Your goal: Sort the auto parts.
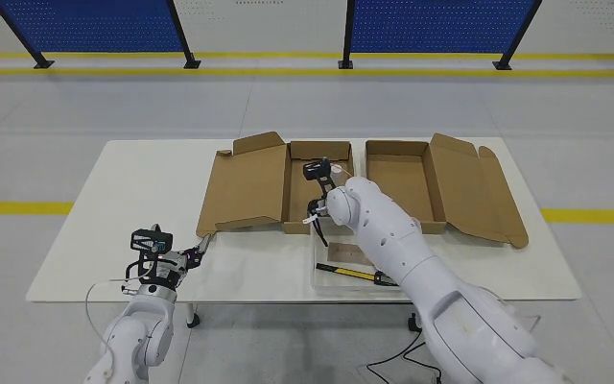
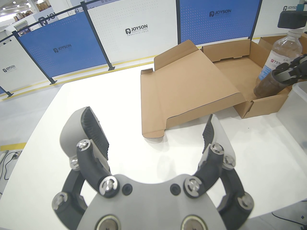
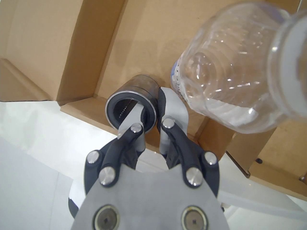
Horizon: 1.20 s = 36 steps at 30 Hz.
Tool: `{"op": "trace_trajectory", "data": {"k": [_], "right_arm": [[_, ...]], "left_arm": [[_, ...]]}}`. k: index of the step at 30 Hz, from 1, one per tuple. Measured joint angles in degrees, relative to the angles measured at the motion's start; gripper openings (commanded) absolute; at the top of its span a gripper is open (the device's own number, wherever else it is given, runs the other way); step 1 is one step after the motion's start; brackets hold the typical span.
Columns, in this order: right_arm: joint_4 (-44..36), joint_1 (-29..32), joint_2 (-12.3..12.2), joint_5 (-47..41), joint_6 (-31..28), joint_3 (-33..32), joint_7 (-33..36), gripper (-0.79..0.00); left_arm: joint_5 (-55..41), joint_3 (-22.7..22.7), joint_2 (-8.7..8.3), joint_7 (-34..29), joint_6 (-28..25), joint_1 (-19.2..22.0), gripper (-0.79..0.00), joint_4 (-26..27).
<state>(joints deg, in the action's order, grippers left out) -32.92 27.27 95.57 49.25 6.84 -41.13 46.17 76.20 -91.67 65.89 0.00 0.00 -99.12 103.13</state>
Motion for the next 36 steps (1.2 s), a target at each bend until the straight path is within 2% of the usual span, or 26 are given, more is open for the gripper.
{"op": "trace_trajectory", "data": {"k": [8, 12, 18, 24, 27, 31, 36], "right_arm": [[2.0, -1.3, 1.2, -0.1, -0.5, 0.2, -1.3, -0.496], [0.7, -1.5, 1.5, 1.2, -0.6, 0.4, -2.4, -0.474], [-5.2, -0.4, 0.9, 4.0, -0.6, 0.2, -1.7, -0.453], [-18.0, 5.4, -2.2, 8.9, 2.5, -3.5, -0.1, -0.456], [-28.2, 10.1, -4.6, 13.6, 4.2, -7.1, 3.3, -0.453], [-44.1, 18.6, -8.1, 20.9, 3.2, -13.3, 12.1, -0.443], [-57.4, 27.6, -11.0, 27.6, 0.8, -20.6, 21.7, -0.471]], "left_arm": [[0.0, 0.0, 0.00, 0.0, 0.0, 0.0, 0.000, 0.0], [0.0, 0.0, 0.00, 0.0, 0.0, 0.0, 0.000, 0.0], [0.0, 0.0, 0.00, 0.0, 0.0, 0.0, 0.000, 0.0], [0.0, 0.0, 0.00, 0.0, 0.0, 0.0, 0.000, 0.0], [0.0, 0.0, 0.00, 0.0, 0.0, 0.0, 0.000, 0.0], [0.0, 0.0, 0.00, 0.0, 0.0, 0.0, 0.000, 0.0], [0.0, 0.0, 0.00, 0.0, 0.0, 0.0, 0.000, 0.0]]}}
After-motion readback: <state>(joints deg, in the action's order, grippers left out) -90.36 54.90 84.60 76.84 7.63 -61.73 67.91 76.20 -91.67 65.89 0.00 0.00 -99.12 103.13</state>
